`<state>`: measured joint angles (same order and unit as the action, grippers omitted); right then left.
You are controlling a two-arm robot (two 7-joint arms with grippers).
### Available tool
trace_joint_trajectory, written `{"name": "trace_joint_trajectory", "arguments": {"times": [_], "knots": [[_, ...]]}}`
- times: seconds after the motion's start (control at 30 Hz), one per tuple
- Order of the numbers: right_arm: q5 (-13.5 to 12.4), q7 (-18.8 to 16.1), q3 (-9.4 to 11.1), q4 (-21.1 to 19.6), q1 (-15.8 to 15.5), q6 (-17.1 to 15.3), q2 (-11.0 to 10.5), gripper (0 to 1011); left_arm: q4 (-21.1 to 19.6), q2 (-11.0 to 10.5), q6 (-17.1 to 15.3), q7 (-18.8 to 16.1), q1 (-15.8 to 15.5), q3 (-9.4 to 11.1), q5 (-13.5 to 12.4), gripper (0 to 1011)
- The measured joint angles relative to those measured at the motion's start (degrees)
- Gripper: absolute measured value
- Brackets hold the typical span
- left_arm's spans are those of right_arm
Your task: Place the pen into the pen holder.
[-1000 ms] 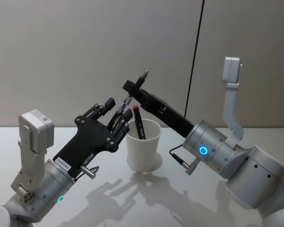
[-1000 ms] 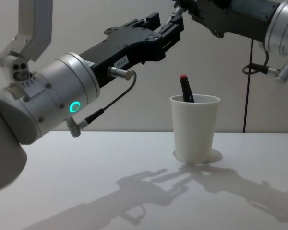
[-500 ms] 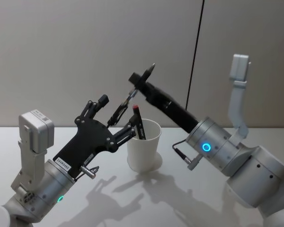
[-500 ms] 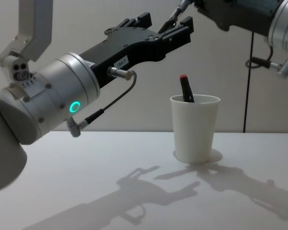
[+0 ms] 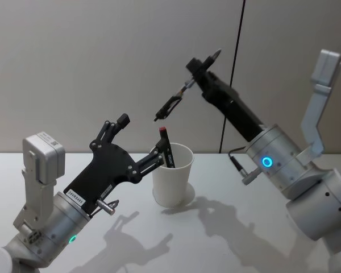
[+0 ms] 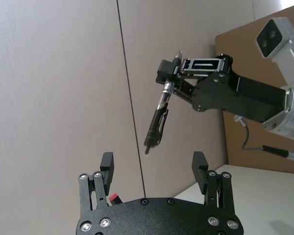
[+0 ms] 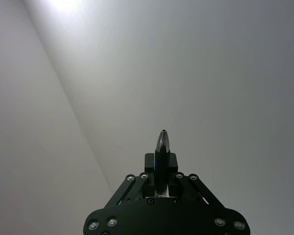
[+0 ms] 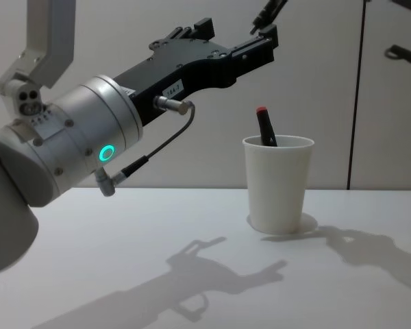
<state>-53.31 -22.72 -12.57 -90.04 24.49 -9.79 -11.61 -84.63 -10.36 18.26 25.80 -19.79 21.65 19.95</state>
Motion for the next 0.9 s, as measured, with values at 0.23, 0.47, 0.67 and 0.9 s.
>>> {"name": "trace_joint_trajectory", "arguments": {"times": [0.23,0.47,0.67,0.9], "knots": [[3.62,1.26,-0.11,-0.76,-0.16,3.09,-1.61,135,0.00,0.00,0.00,0.00,0.00,0.00,0.00,1000],[7.86,2.79,-0.98,-1.09,-0.43,5.34,-3.47,135,0.00,0.00,0.00,0.00,0.00,0.00,0.00,1000],[11.36,4.04,-2.03,-0.86,-0.47,6.44,-4.83,135,-0.01,0.00,0.00,0.00,0.00,0.00,0.00,1000],[16.87,5.63,-4.23,1.18,0.44,7.35,-5.99,135,-0.01,0.01,0.00,0.00,0.00,0.00,0.00,1000]]}}
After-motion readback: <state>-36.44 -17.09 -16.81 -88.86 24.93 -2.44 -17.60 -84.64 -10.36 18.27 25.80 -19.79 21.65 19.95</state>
